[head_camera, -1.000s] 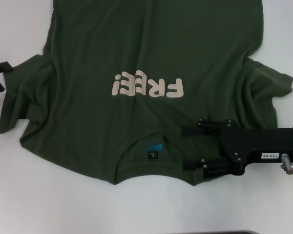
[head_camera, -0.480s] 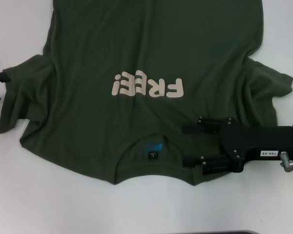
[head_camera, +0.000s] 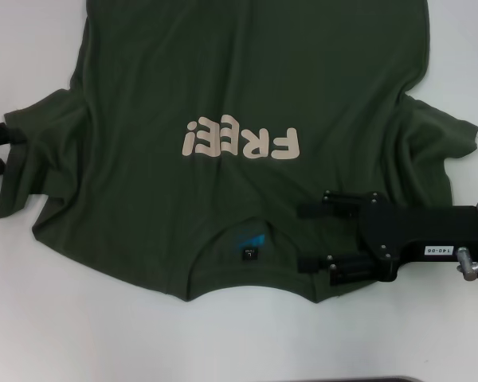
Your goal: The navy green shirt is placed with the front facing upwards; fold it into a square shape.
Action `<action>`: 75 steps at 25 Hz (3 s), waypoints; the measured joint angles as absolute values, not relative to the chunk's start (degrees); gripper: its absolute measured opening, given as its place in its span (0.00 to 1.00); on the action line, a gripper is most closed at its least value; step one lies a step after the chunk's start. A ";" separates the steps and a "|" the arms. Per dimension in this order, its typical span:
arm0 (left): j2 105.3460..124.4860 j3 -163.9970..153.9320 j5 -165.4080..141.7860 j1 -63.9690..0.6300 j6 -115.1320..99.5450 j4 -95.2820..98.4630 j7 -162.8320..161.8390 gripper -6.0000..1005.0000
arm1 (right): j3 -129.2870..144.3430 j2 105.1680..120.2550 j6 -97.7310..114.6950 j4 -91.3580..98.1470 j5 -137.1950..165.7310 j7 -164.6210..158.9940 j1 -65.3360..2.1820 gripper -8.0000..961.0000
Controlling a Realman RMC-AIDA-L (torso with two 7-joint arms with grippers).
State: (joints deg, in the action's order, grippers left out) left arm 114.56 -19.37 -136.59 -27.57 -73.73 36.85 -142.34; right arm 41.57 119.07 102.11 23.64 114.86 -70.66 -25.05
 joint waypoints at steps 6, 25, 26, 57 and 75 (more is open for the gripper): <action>114.65 -19.67 -136.57 -28.09 -73.53 35.63 -142.07 0.72 | 41.57 119.07 102.11 23.65 114.96 -70.66 -25.05 0.97; 114.35 -19.57 -136.40 -28.93 -73.36 34.72 -142.23 0.57 | 41.57 119.07 101.95 23.65 115.13 -70.66 -24.72 0.97; 114.34 -19.65 -136.47 -28.99 -73.28 34.72 -142.25 0.55 | 41.57 119.07 101.94 23.65 115.13 -70.66 -24.70 0.97; 113.35 -13.69 -137.28 -28.91 -75.07 36.51 -142.02 0.06 | 41.57 118.98 101.95 23.64 114.76 -70.66 -24.63 0.97; 112.46 -11.23 -134.57 -28.93 -75.79 36.74 -139.82 0.06 | 41.48 118.98 101.80 23.64 114.78 -70.66 -24.95 0.97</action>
